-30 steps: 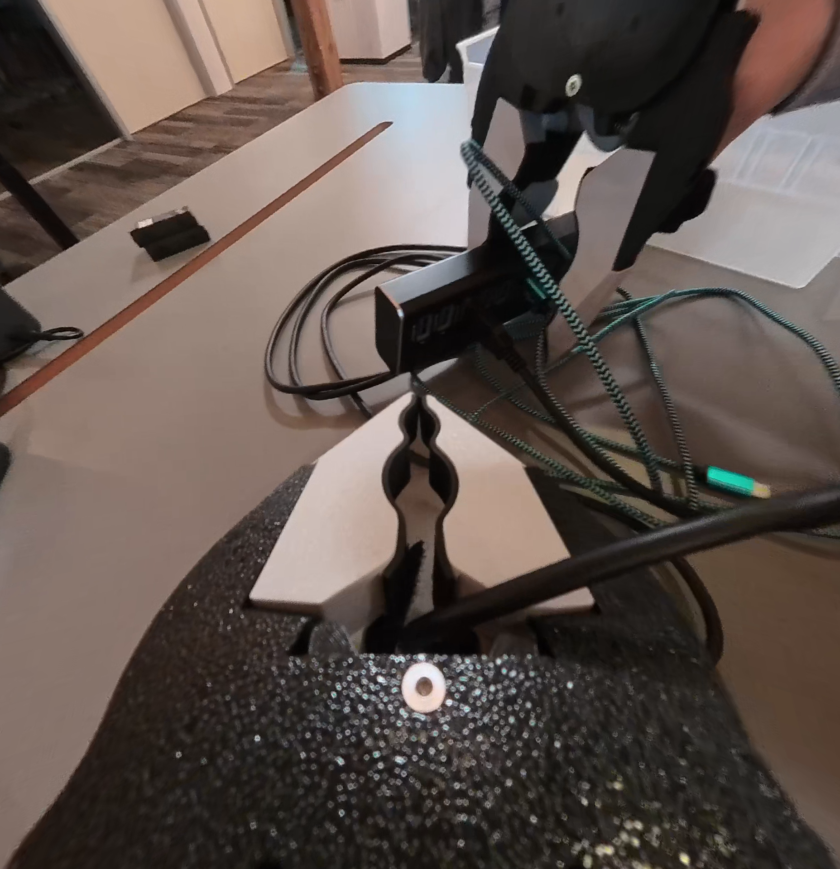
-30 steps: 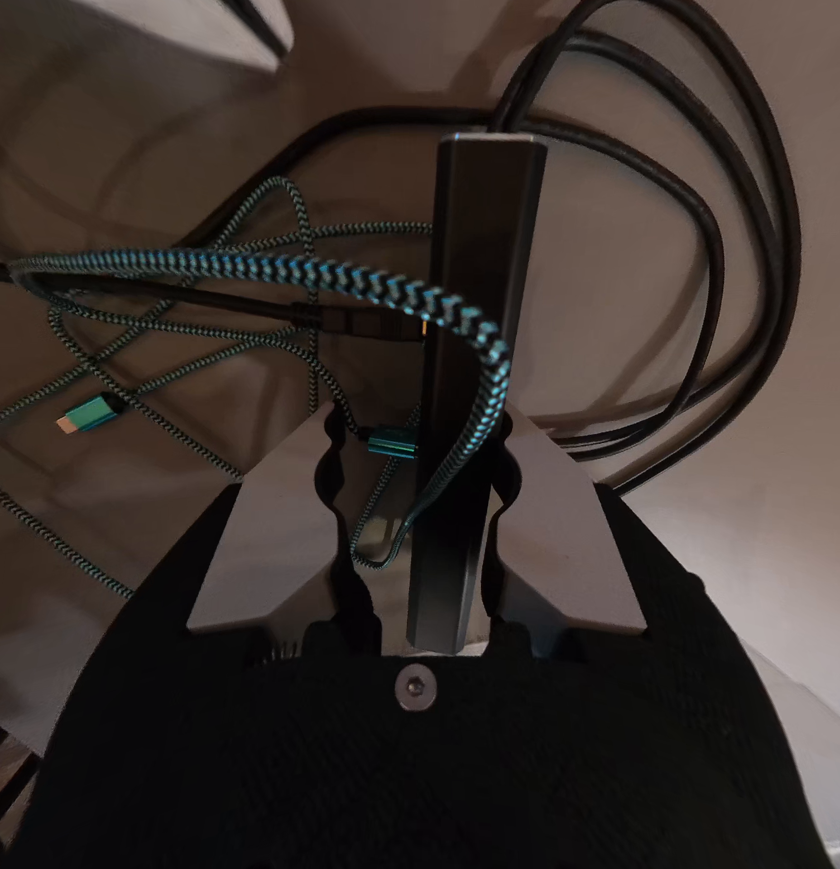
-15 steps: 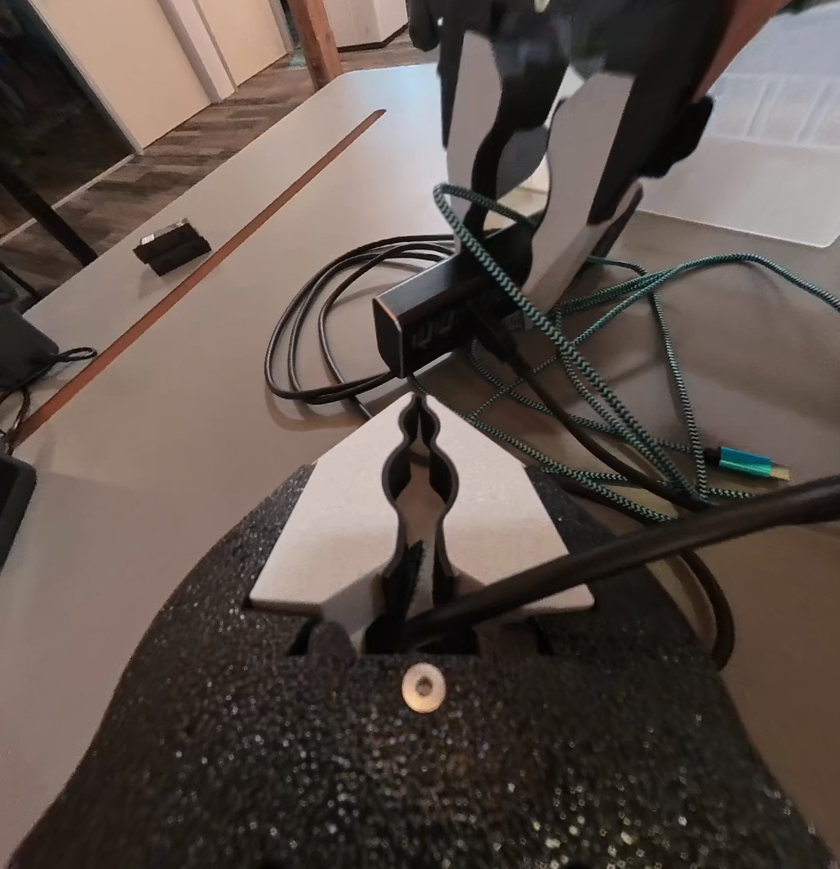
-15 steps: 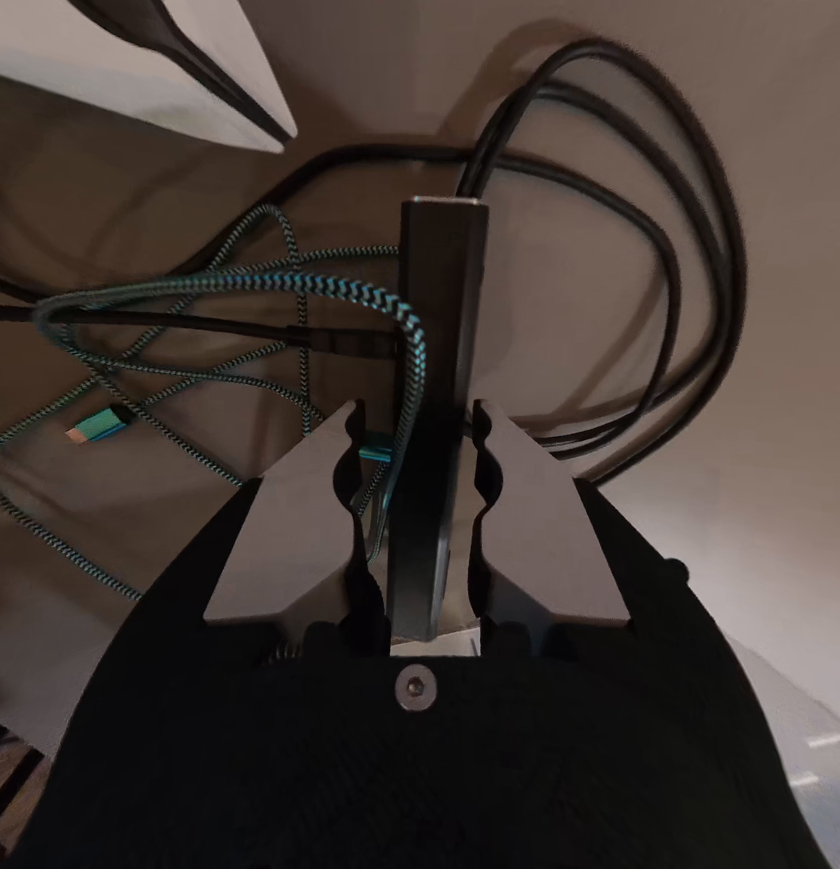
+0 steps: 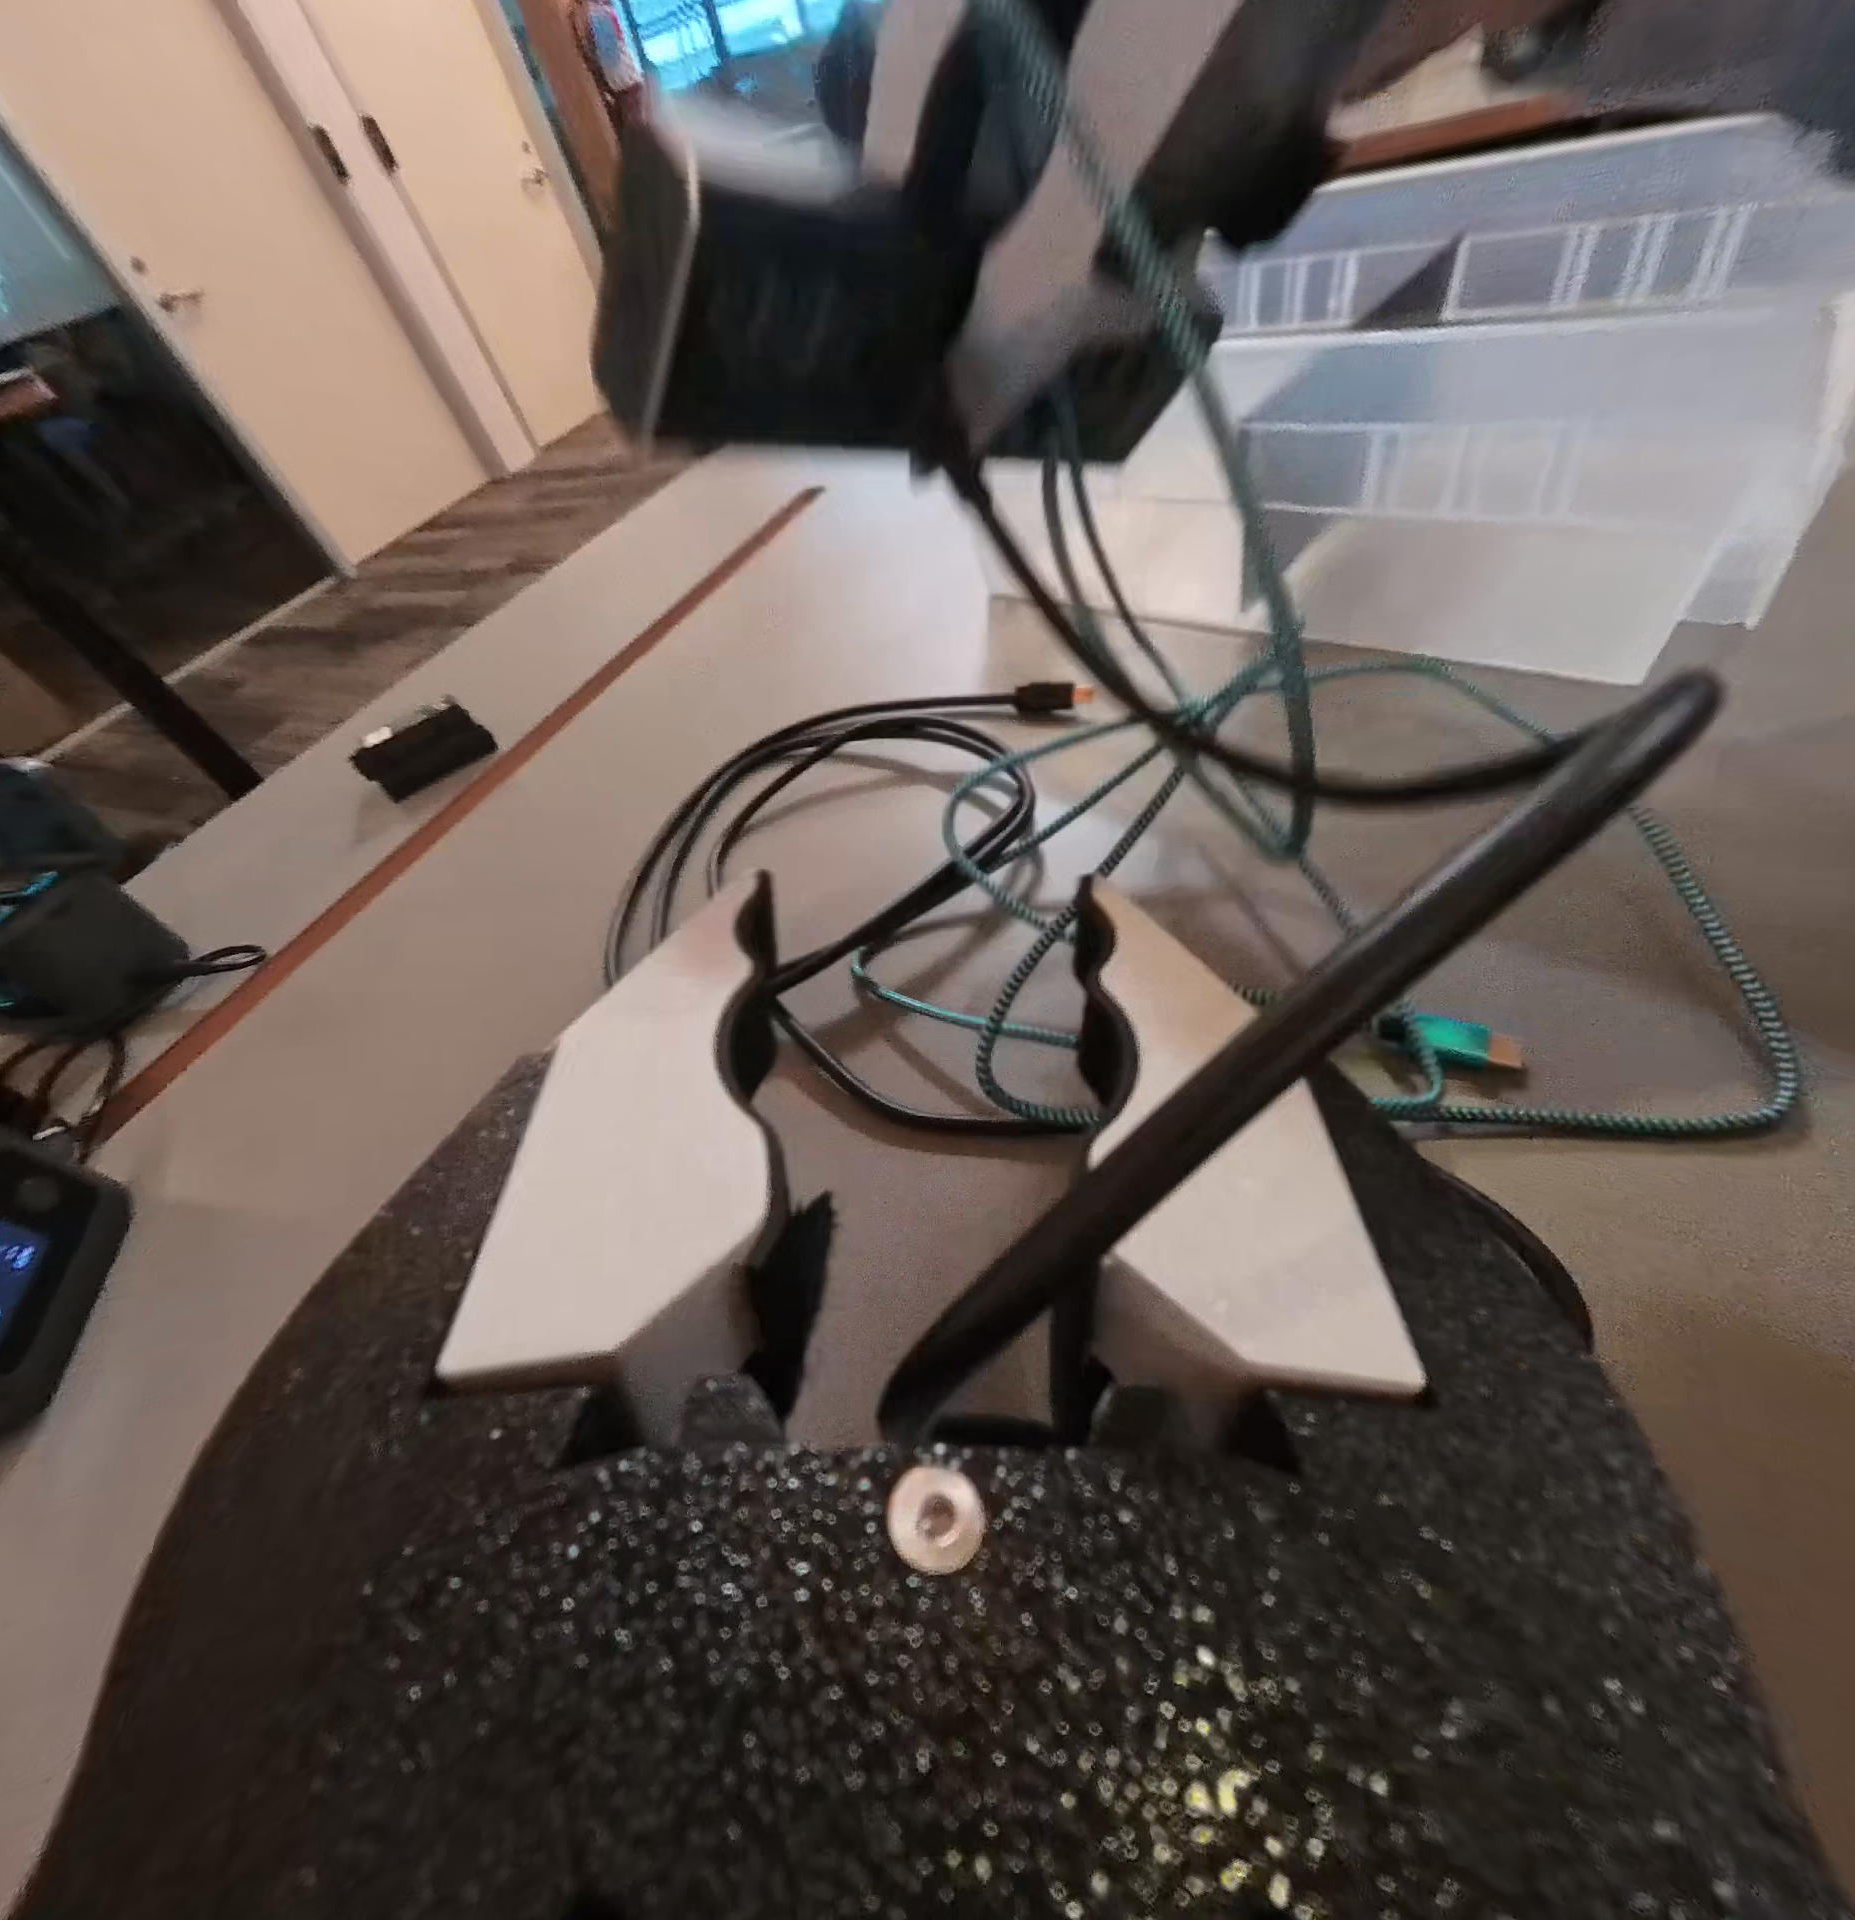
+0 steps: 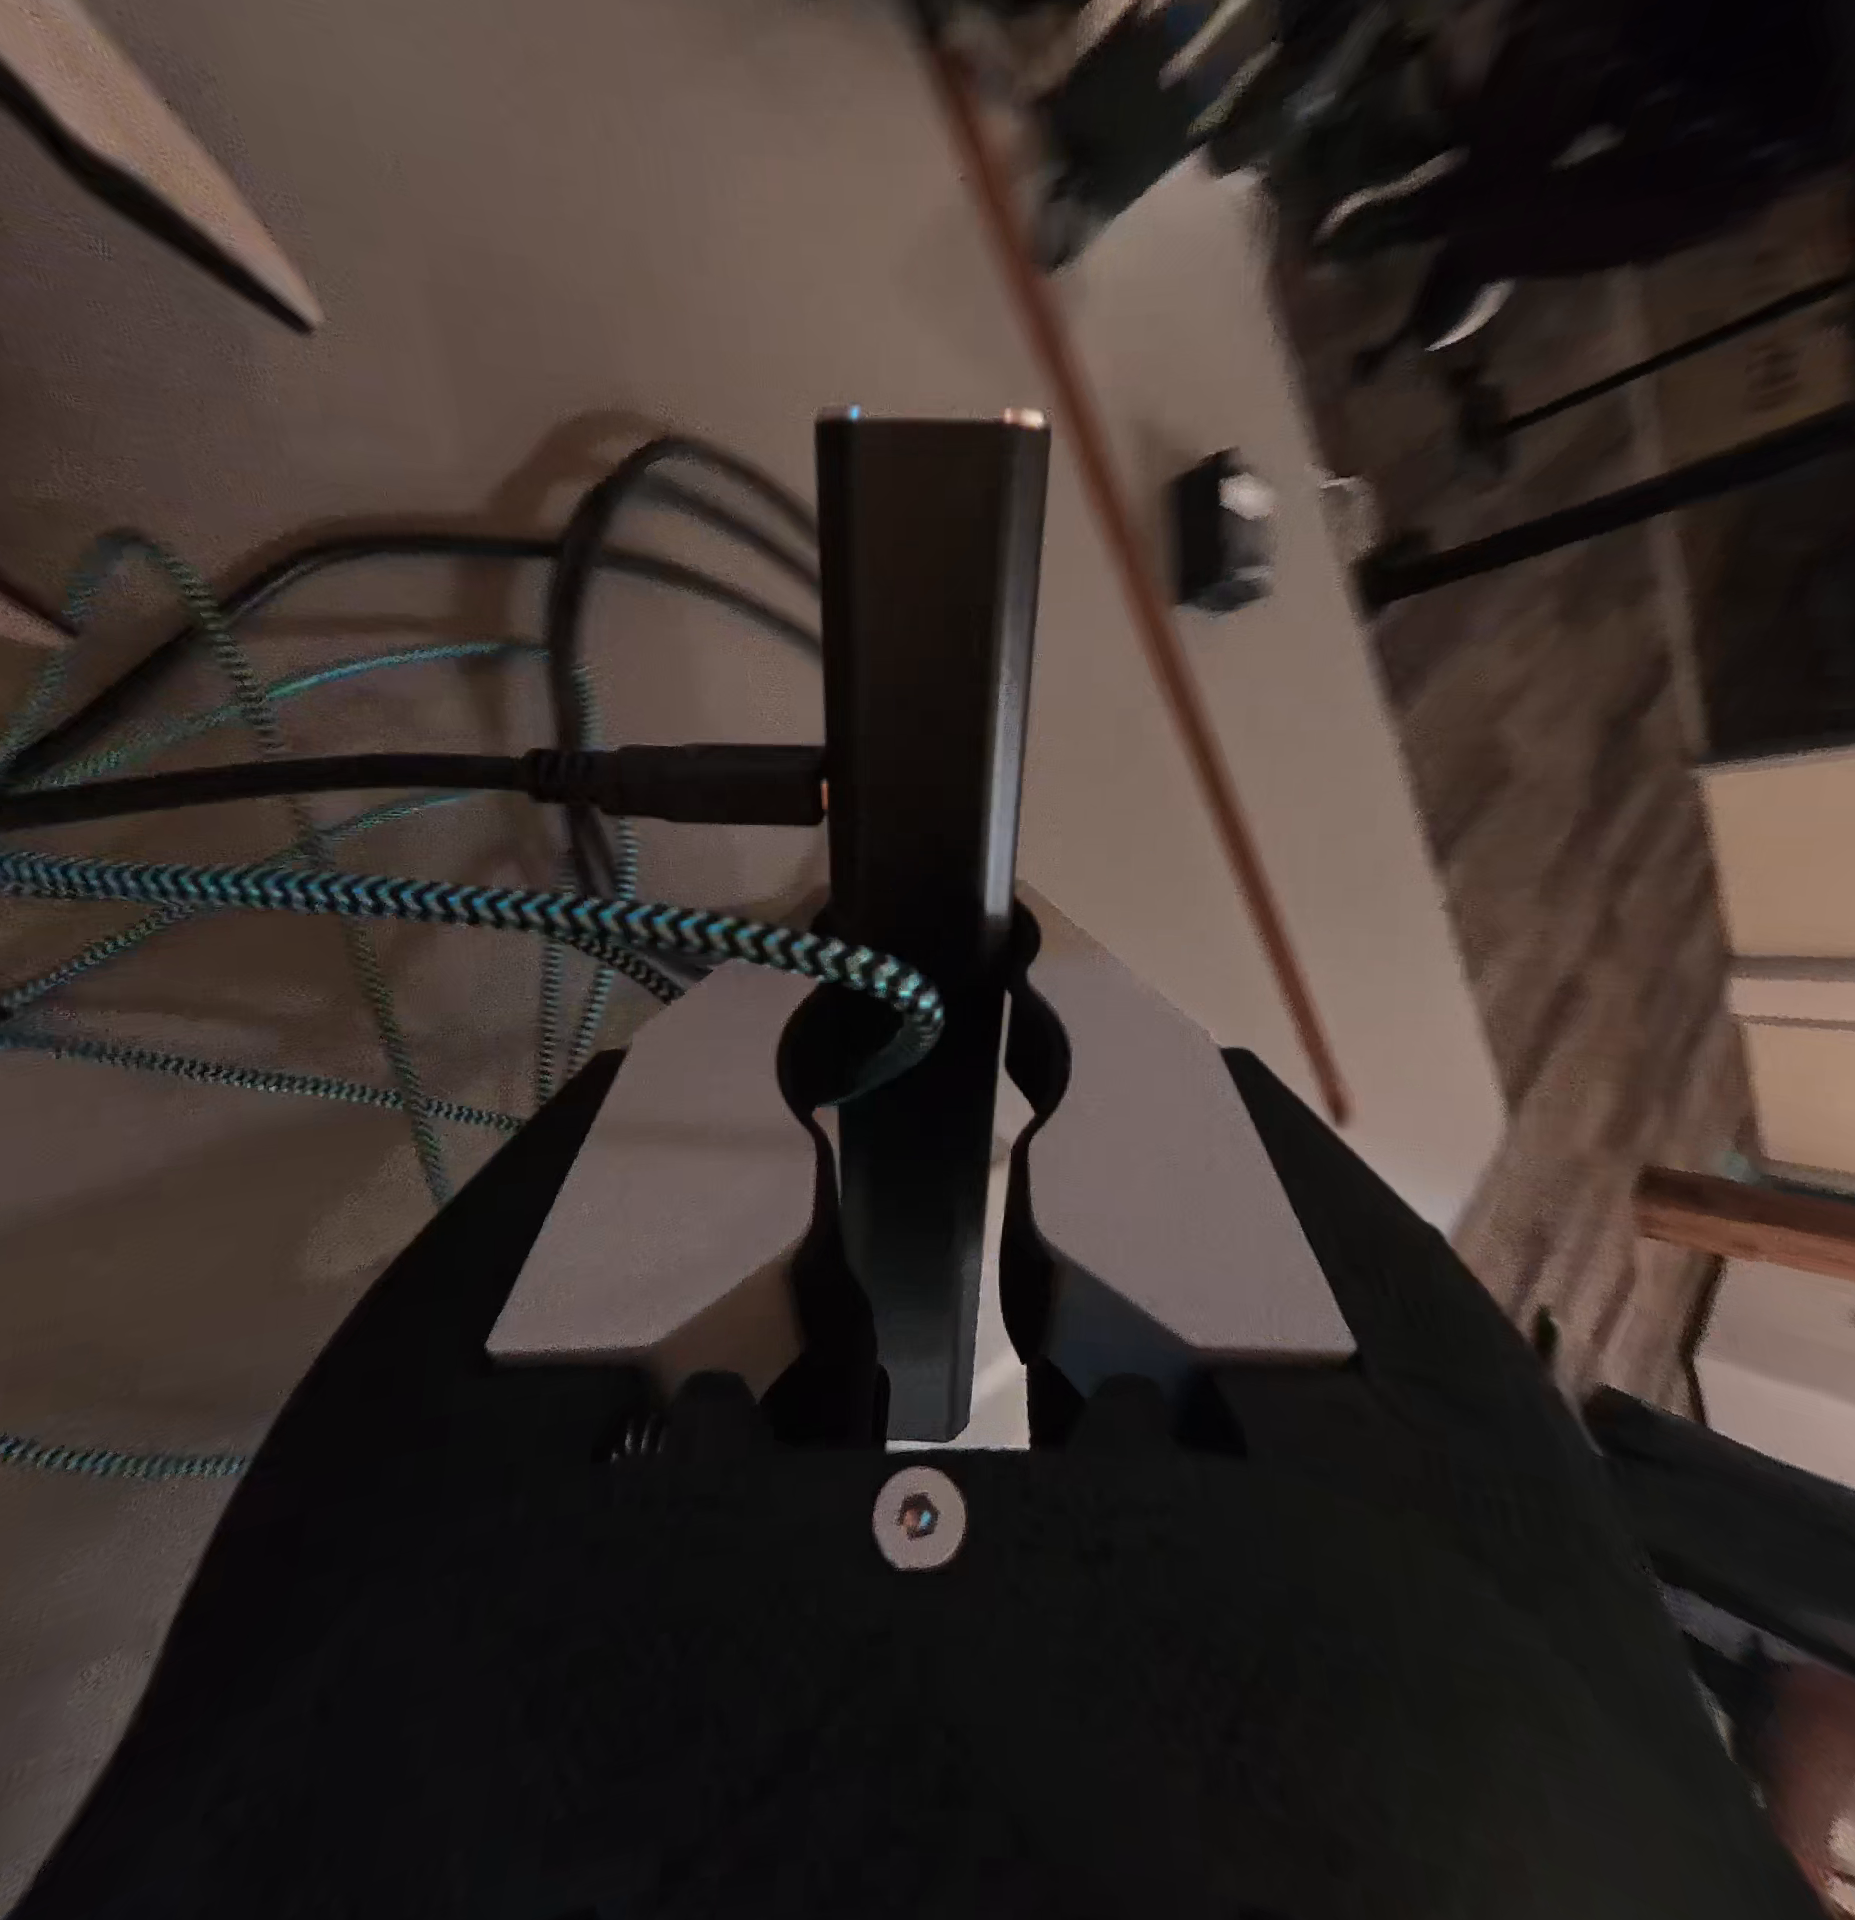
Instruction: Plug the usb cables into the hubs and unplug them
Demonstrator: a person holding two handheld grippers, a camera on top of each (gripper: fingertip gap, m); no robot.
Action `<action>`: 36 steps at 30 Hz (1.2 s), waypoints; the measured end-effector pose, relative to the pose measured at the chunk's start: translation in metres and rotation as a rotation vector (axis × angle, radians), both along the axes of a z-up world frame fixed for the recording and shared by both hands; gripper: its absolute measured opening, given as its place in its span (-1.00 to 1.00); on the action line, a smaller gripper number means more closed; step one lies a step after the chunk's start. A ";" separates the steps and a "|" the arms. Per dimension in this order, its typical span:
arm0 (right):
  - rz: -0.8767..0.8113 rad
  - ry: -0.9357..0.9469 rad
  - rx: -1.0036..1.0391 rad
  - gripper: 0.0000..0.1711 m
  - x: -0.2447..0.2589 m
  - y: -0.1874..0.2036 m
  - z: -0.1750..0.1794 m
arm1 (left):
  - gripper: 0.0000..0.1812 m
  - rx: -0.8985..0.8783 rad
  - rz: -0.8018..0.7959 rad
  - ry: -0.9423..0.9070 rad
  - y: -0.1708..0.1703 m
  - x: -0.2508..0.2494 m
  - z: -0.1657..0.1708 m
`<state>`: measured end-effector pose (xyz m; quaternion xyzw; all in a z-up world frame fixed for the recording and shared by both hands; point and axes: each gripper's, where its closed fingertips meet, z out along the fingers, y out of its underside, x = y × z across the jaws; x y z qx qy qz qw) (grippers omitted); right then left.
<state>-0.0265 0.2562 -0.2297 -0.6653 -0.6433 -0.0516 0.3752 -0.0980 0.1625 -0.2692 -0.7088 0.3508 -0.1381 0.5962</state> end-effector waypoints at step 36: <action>-0.309 -0.386 -0.443 -0.54 0.208 0.072 -0.081 | -0.36 0.247 -0.174 -0.383 -0.028 -0.018 0.055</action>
